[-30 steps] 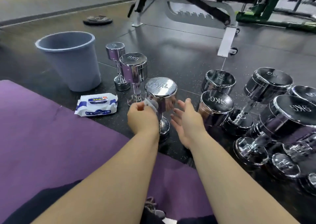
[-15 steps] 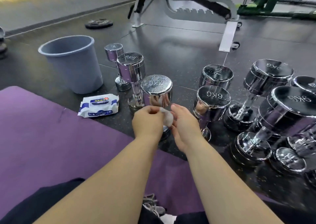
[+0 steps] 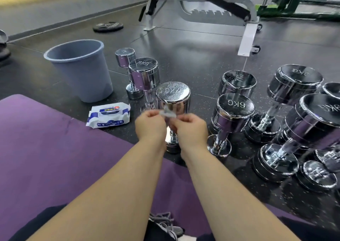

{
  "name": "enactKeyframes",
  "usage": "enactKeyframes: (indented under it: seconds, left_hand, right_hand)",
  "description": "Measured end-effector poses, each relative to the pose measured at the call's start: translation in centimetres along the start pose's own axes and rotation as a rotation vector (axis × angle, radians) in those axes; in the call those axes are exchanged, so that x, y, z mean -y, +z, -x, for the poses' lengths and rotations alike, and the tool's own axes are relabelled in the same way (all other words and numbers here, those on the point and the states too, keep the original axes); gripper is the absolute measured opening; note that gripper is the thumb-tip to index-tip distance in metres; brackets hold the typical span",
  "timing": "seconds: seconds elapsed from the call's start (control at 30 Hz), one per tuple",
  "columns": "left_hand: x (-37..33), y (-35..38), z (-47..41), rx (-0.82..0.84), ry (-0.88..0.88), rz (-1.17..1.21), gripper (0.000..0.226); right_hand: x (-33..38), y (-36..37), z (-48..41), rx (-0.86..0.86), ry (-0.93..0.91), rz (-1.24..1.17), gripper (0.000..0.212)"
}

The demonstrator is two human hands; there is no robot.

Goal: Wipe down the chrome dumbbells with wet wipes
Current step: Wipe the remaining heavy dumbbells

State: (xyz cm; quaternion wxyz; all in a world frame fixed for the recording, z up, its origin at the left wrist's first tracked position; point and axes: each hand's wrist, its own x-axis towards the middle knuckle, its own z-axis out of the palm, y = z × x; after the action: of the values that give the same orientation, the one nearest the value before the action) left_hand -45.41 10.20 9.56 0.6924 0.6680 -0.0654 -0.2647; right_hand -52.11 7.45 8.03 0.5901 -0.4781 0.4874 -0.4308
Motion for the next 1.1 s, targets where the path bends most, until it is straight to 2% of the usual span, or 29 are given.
enactKeyframes:
  seconds: [0.07,0.2,0.27,0.4,0.53,0.67,0.73,0.8,0.87,0.93,1.1]
  left_hand:
    - [1.0,0.2,0.3,0.031,-0.07,-0.009,0.015]
    - [0.0,1.0,0.1,-0.056,0.112,-0.01,0.023]
    - [-0.6,1.1,-0.5,-0.068,0.143,-0.027,0.026]
    - [-0.6,0.7,-1.3,-0.018,0.025,0.081,0.029]
    - [-1.5,0.7,-1.3,0.02,-0.084,0.211,0.042]
    - [-1.2,0.3,-1.4,0.013,-0.053,0.11,0.042]
    - [-0.9,0.1,-2.0,0.016,-0.072,0.017,0.034]
    - [-1.0,-0.5,-1.6,0.102,-0.19,-0.05,0.022]
    - [-1.4,-0.8,-0.3,0.269,-0.311,-0.09,0.016]
    - [-1.5,-1.0,0.7,0.369,-0.344,-0.106,0.011]
    - [-1.8,-1.5,-1.5,0.017,-0.161,0.02,0.014]
  right_hand:
    - [-1.6,-0.4,0.2,-0.069,0.026,0.019,0.015]
    - [0.4,-0.1,-0.7,-0.055,-0.143,-0.122,0.012]
    - [0.8,0.1,-0.7,-0.042,-0.137,-0.163,0.012]
    - [-0.3,-0.6,-0.6,-0.1,-0.043,-0.181,0.018]
    - [2.8,-1.2,-3.1,-0.125,-0.109,-0.19,0.017]
    - [0.0,-0.5,-3.0,-0.043,0.099,-0.129,0.014]
    - [-1.4,0.1,-2.4,-0.094,0.111,-0.087,0.015]
    - [-1.8,0.9,-1.5,-0.139,0.109,-0.176,0.016]
    - [-1.6,1.5,-0.1,-0.12,0.119,-0.253,0.02]
    - [-1.0,1.7,0.9,-0.08,0.115,-0.27,0.021]
    - [1.0,1.0,0.8,-0.006,0.099,-0.235,0.019]
